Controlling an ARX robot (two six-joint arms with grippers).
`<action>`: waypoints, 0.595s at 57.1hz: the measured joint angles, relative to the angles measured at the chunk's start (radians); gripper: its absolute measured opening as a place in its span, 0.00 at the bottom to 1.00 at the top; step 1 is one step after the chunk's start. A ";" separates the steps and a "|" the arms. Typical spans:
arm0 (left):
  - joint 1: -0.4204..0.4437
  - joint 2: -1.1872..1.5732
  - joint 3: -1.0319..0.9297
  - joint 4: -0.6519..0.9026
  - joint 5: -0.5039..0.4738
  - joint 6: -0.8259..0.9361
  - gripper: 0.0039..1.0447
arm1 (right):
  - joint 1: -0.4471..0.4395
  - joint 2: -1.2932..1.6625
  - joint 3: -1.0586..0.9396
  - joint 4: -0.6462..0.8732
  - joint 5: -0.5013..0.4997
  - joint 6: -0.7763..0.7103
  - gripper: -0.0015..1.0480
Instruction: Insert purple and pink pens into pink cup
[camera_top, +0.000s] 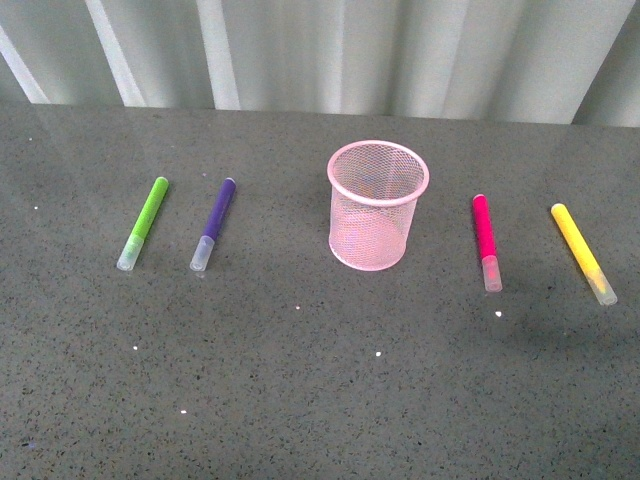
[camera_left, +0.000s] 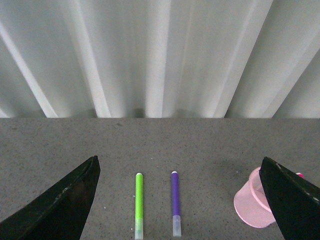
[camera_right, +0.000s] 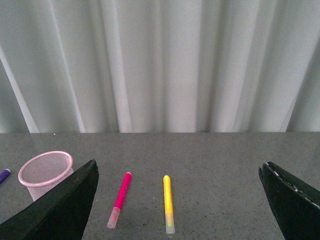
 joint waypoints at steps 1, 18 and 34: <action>-0.005 0.064 0.045 -0.002 -0.007 0.000 0.94 | 0.000 0.000 0.000 0.000 0.000 0.000 0.93; -0.019 0.695 0.533 -0.129 -0.064 0.054 0.94 | 0.000 0.000 0.000 0.000 0.000 0.000 0.93; 0.048 0.846 0.565 -0.145 -0.086 0.048 0.94 | 0.000 0.000 0.000 0.000 0.000 0.000 0.93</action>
